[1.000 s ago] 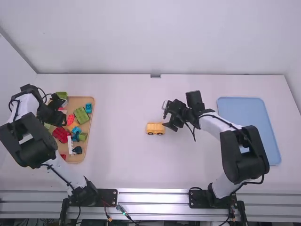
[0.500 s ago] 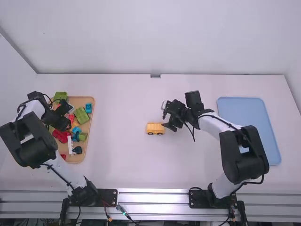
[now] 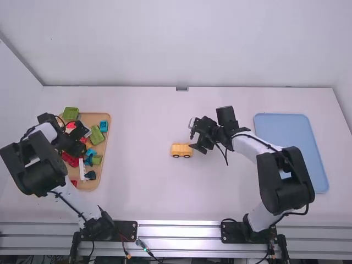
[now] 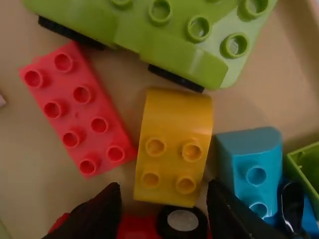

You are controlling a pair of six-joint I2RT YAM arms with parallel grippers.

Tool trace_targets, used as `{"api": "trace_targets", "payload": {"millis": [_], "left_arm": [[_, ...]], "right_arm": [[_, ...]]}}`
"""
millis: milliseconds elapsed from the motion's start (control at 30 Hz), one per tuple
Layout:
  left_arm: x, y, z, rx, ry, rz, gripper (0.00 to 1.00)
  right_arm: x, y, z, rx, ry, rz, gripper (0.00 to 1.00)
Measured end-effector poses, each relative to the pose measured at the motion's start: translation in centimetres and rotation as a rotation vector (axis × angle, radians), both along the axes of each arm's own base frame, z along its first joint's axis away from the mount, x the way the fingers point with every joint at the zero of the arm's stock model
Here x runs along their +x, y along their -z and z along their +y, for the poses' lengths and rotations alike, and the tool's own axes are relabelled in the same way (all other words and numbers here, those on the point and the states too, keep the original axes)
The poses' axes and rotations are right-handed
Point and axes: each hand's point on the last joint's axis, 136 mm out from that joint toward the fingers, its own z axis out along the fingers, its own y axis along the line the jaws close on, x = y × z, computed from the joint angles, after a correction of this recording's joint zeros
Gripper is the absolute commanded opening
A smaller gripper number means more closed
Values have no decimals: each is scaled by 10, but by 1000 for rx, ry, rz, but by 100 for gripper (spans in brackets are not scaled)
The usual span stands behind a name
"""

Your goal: Assemble lego blocks to make yellow taxi

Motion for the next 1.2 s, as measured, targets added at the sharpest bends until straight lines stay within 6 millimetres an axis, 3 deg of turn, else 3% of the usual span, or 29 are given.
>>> {"api": "trace_targets", "payload": {"millis": [200,433,567,867,1200], "left_arm": [[2,7,-3,-4,3,-25,45],[-4,15,-8,-15,6,-22,36],[-1,14,-10,-27,6,-36,36],[8,12,-7,-26,-13,-78,16],[3,3,-11,-81,-98,-26,14]], "right_arm": [[3,-2,1,16,25,7,99],[4,-3,1,27,45,24,99],[4,-3,1,29,48,28,99],[4,-3,1,29,48,29,99],[4,-3,1,29,49,29,99]]}}
